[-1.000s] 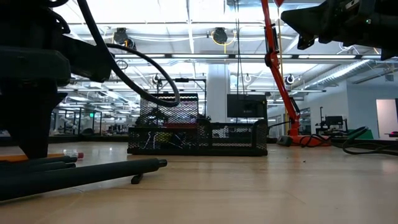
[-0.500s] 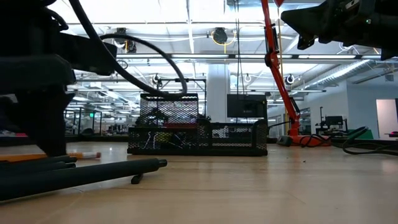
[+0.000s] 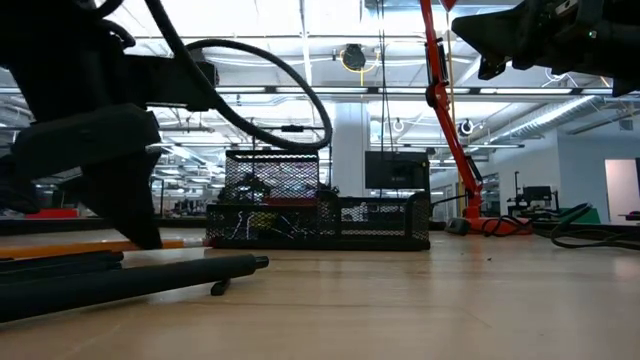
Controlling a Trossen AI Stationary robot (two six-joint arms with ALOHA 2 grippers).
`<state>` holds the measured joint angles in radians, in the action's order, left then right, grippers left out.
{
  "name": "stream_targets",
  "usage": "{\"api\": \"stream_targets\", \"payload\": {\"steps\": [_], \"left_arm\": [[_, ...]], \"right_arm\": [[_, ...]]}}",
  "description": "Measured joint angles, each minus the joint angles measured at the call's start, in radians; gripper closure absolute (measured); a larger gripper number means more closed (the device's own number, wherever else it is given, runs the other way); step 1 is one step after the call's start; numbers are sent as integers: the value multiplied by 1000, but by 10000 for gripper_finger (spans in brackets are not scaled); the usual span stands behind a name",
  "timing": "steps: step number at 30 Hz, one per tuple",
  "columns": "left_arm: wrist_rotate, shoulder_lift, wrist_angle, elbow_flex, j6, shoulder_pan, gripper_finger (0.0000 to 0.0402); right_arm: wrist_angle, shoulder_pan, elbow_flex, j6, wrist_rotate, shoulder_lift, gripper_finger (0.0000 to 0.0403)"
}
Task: Pick and place office supplies into organizer
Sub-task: Put the pencil into the mesh desk organizer
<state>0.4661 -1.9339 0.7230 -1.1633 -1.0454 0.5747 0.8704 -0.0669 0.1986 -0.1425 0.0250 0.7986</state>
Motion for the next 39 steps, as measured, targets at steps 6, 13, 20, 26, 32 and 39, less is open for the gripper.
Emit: {"api": "stream_targets", "payload": {"steps": [6, 13, 20, 26, 32, 39], "left_arm": [[6, 2, -102, -2, 86, -16, 380], [84, 3, -267, -3, 280, -56, 384], [97, 83, -465, -5, 539, -98, 373], [113, 234, -620, -5, 773, -116, 388], [114, 375, -689, -6, 985, -160, 377], [30, 425, -711, -5, 1150, -256, 366]], "right_arm": [[0, 0, 0, 0, 0, 0, 399], [0, 0, 0, -1, 0, 0, 399], [0, 0, 0, -2, 0, 0, 399], [-7, 0, 0, -7, 4, 0, 399], [-7, 0, 0, -8, 4, 0, 399], [-7, 0, 0, -8, 4, 0, 399]]}}
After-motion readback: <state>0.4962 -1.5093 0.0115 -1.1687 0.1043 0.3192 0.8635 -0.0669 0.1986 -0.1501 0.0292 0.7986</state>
